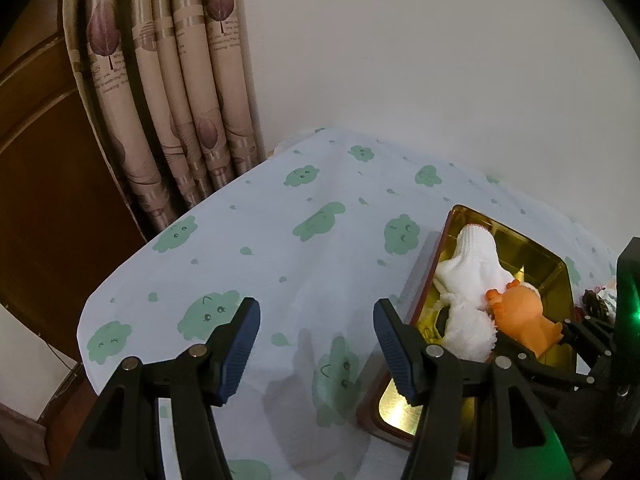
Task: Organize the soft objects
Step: 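Lower the orange toy into the tin and open the right gripper, then grasp the white-and-green wipes packet with the right gripper and lift it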
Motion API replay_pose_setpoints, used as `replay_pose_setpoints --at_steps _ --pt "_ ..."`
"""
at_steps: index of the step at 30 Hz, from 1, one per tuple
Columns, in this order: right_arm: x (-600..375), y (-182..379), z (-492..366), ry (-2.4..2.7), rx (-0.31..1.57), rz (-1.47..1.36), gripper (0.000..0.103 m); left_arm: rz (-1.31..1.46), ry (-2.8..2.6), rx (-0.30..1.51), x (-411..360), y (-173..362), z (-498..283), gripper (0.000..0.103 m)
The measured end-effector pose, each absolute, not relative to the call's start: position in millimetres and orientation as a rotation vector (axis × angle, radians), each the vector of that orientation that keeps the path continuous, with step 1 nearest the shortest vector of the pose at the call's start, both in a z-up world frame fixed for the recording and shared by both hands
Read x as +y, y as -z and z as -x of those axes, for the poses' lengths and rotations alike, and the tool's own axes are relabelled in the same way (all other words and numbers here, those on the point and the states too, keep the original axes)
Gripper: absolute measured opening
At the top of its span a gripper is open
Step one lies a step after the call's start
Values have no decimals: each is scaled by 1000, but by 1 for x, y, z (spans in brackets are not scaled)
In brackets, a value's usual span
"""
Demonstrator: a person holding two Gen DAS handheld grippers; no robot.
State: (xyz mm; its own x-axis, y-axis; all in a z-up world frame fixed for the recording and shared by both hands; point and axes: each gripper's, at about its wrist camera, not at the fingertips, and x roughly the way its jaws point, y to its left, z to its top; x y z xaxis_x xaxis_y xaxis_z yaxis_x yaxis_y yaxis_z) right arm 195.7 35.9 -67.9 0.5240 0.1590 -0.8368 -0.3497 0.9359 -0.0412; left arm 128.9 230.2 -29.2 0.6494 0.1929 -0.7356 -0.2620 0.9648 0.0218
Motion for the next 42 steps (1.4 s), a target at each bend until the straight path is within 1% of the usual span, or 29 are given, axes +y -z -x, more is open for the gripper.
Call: replay_pose_setpoints --at_steps 3,7,10,21,27,30,36,38,40,42 --pt "36 67 -195 -310 977 211 49 89 -258 823 230 29 -128 60" --pt "36 62 -193 -316 958 219 59 94 -251 828 229 30 -129 60" --pt "38 55 -190 -319 941 229 63 99 -248 831 230 30 -130 60" --pt "35 33 -175 -341 912 216 66 81 -244 824 226 30 -130 61" --pt "27 15 -163 -348 882 200 71 70 -242 824 225 30 -129 60" --pt "19 4 -156 -353 863 186 72 61 -240 823 223 30 -129 61" --pt "-10 -23 -145 -328 803 173 81 57 -241 818 221 30 -127 60" --pt "-30 -31 -146 -289 789 174 83 55 -242 817 221 29 -126 60" --pt "-53 -35 -151 -234 786 176 88 56 -241 817 221 29 -126 60" --pt "-83 -37 -160 -169 803 164 89 54 -243 817 221 29 -126 60"
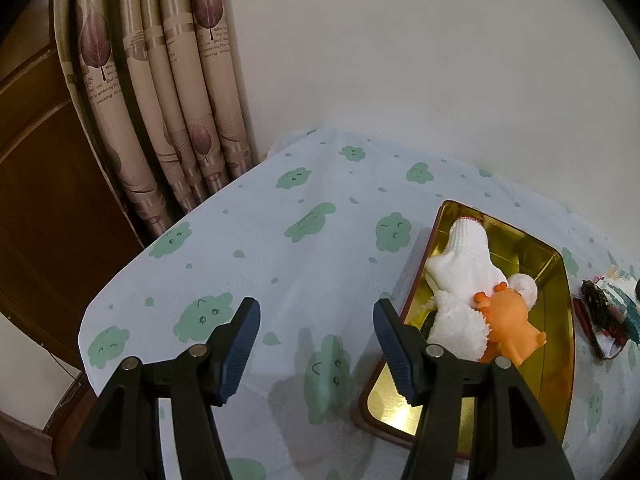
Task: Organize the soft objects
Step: 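Grasp the white-and-green wipes packet with the right gripper and lift it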
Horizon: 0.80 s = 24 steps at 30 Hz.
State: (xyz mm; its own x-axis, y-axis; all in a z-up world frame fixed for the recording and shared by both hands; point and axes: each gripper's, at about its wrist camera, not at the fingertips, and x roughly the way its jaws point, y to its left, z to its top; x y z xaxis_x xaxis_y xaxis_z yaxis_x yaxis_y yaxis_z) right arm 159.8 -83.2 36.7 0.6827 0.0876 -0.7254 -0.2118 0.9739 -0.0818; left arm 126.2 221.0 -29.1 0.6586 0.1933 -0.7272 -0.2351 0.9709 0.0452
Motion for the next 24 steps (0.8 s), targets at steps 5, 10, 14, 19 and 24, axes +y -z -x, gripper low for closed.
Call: replay_pose_setpoints --at_steps 5,10,14,19,24 --pt "-148 -27 -182 -38 872 145 90 49 -239 818 220 29 -127 60" --pt "-188 -4 -197 -7 956 138 90 39 -232 825 217 30 -129 60" --pt "-190 15 -204 -52 996 164 93 19 -232 824 214 30 -129 60" --pt "-172 41 -207 -61 1056 358 94 15 -228 824 213 31 -129 61" --pt "-166 51 -202 -37 1017 454 77 22 -227 831 215 32 -131 60"
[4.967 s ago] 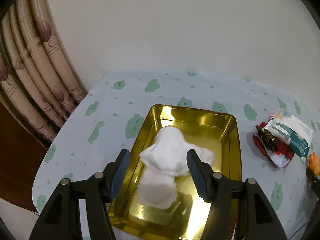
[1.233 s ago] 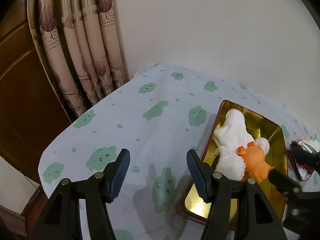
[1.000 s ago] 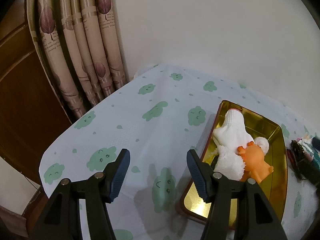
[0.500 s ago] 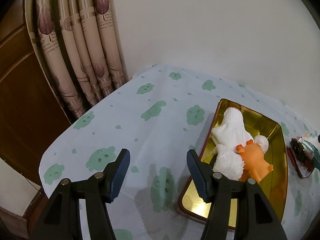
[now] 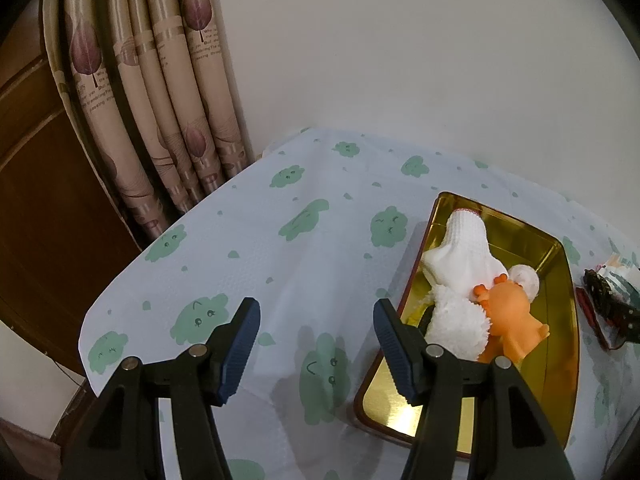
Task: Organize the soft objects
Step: 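Grasp the white-and-green wipes packet with the right gripper and lift it, then grasp the black glittery pouch with the left gripper while the right holds the packet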
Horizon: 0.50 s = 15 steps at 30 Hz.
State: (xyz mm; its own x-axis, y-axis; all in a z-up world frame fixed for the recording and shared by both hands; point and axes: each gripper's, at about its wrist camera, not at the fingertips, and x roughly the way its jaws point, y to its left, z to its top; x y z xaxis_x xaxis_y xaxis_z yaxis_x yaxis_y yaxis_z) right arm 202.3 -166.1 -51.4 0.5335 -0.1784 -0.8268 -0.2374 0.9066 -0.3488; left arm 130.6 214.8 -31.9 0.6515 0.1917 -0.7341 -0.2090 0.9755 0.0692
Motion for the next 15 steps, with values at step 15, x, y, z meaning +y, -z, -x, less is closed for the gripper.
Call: replay_pose_setpoints --at_steps 15 --pt "-203 4 -153 28 851 221 67 6 -218 829 215 32 -131 60"
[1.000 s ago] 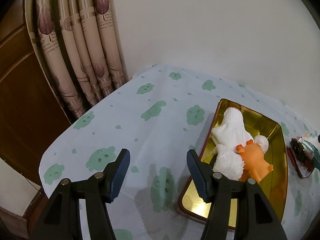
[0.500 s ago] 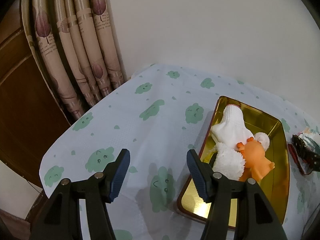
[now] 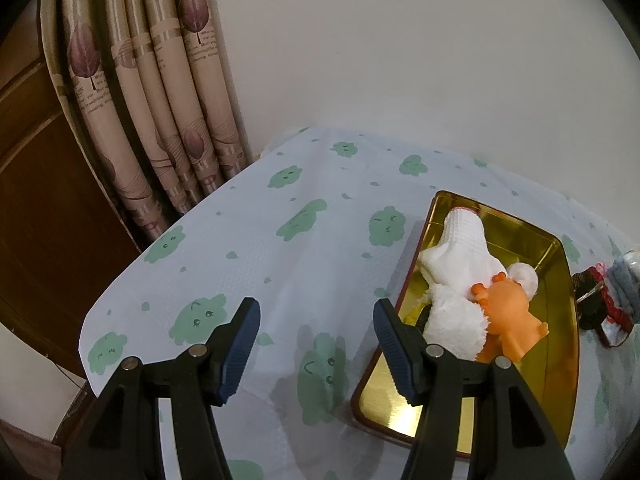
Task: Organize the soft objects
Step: 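Grasp the black glittery pouch with the left gripper while the right holds the packet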
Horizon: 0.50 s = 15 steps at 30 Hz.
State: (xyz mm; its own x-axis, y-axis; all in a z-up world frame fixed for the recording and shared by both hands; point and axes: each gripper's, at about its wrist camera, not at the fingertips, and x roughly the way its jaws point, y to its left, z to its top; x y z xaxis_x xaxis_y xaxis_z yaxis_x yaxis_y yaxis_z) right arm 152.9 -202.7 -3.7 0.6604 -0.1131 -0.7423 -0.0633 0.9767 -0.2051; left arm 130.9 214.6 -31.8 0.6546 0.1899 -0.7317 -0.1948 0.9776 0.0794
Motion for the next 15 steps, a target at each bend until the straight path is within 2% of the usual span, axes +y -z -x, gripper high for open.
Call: replay_pose_setpoints --at_steps 7,15 --pt "-262 -8 -104 184 789 103 67 -18 -114 789 190 21 -122 60" --pt "-331 25 -66 376 837 -11 67 -79 170 808 95 2 -115 60"
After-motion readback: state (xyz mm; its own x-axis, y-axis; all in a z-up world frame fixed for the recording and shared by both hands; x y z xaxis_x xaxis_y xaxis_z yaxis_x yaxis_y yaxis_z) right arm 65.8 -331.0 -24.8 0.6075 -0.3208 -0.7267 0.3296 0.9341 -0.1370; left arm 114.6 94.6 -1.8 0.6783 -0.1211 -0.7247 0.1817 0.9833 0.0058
